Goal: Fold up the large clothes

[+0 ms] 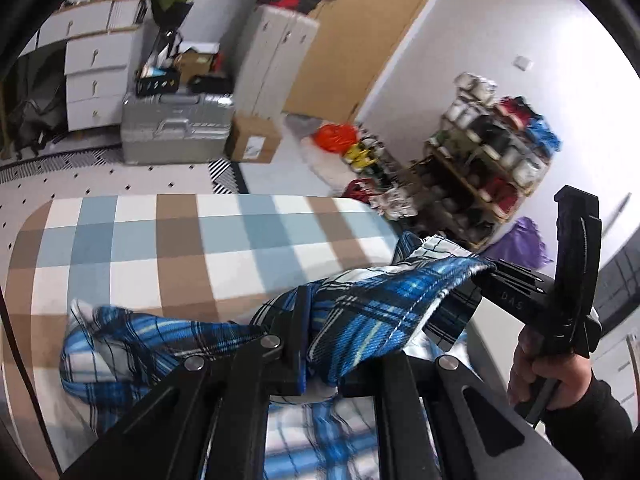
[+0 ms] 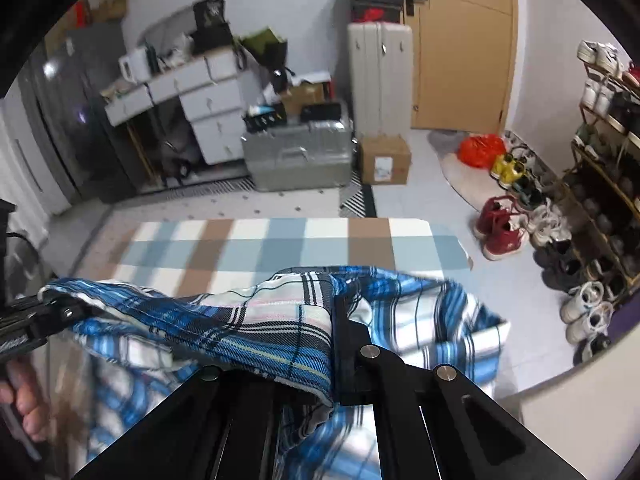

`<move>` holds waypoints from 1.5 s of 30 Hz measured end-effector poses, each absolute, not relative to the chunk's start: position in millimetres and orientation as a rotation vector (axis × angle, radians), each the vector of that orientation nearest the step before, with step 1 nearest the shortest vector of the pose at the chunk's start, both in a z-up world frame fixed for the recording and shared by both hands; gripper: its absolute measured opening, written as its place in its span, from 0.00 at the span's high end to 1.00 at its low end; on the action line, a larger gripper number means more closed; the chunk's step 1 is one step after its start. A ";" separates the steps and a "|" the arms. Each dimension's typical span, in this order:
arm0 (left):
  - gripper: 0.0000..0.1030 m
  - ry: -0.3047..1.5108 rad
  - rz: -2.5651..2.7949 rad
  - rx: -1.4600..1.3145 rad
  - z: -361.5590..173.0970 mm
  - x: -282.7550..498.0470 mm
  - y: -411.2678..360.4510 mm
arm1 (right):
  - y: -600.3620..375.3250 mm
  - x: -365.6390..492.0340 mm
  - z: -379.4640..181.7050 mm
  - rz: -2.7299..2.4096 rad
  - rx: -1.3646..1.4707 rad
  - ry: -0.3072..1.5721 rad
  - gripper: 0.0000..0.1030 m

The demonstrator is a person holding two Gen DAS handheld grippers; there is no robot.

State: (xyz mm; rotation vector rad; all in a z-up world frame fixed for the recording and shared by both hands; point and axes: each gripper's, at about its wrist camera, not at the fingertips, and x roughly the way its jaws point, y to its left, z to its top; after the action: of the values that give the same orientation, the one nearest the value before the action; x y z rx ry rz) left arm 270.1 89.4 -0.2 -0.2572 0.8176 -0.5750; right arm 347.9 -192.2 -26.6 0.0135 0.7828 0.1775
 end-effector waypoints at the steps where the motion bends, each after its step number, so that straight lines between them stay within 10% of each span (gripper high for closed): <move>1: 0.96 0.809 -0.580 -0.250 2.8 257.9 88.2 | -192.3 332.7 -20.7 0.181 -0.001 0.764 0.97; 23: 0.91 1.000 -0.654 -0.343 -101.4 131.1 92.8 | -210.3 130.6 -131.8 0.147 0.092 0.818 0.90; 27: 0.77 1.100 -0.637 -0.341 -110.6 129.0 94.4 | -209.9 131.6 -146.4 0.148 0.065 0.883 0.84; 31: 0.15 1.140 -0.649 -0.334 -103.6 118.8 95.9 | -207.6 135.0 -159.7 0.143 -0.004 0.967 0.68; 35: 0.15 1.122 -0.685 -0.319 -88.0 102.9 107.5 | -208.5 125.4 -161.5 0.193 -0.061 1.024 0.41; 45: 0.15 1.013 -0.775 -0.255 -9.0 110.8 122.1 | -232.8 124.0 -77.9 0.293 -0.099 0.896 0.39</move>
State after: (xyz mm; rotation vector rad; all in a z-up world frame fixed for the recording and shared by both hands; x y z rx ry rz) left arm 110.8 122.1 -9.0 -0.2551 1.0128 -0.7748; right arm 124.0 -232.8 -77.9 -0.0986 0.8962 0.2930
